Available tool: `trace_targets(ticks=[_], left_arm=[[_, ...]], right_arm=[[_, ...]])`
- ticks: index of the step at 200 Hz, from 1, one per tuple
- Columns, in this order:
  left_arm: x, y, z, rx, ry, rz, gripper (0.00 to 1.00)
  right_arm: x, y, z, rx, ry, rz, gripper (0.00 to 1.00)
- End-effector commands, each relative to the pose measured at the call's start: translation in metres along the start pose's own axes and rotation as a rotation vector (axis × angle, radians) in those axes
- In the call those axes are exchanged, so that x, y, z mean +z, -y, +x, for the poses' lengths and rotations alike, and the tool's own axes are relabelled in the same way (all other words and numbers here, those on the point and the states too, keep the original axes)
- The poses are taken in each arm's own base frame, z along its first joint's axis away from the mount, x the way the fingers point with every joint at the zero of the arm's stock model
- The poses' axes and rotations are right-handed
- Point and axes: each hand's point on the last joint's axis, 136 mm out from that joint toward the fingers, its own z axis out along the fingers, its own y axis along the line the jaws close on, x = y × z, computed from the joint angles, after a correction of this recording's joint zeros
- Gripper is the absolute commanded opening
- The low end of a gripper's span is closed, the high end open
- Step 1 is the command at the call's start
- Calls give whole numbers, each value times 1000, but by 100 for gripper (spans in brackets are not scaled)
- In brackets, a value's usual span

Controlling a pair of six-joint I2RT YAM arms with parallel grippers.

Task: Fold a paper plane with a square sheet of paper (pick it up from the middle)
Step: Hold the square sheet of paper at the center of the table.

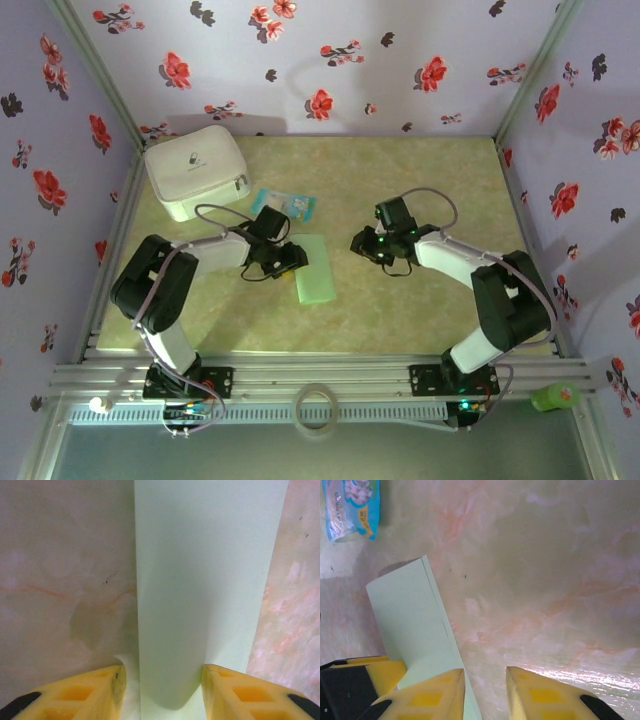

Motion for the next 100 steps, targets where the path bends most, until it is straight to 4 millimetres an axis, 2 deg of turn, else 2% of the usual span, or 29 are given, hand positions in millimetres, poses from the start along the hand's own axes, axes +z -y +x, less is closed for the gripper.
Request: trace_targets(ticks=[1, 100], left_arm=[[12, -28, 8, -27, -33, -143, 45], [14, -39, 8, -33, -35, -251, 48]], right_arm=[[3, -2, 0, 18, 5, -23, 28], [8, -3, 4, 12, -27, -33, 29]])
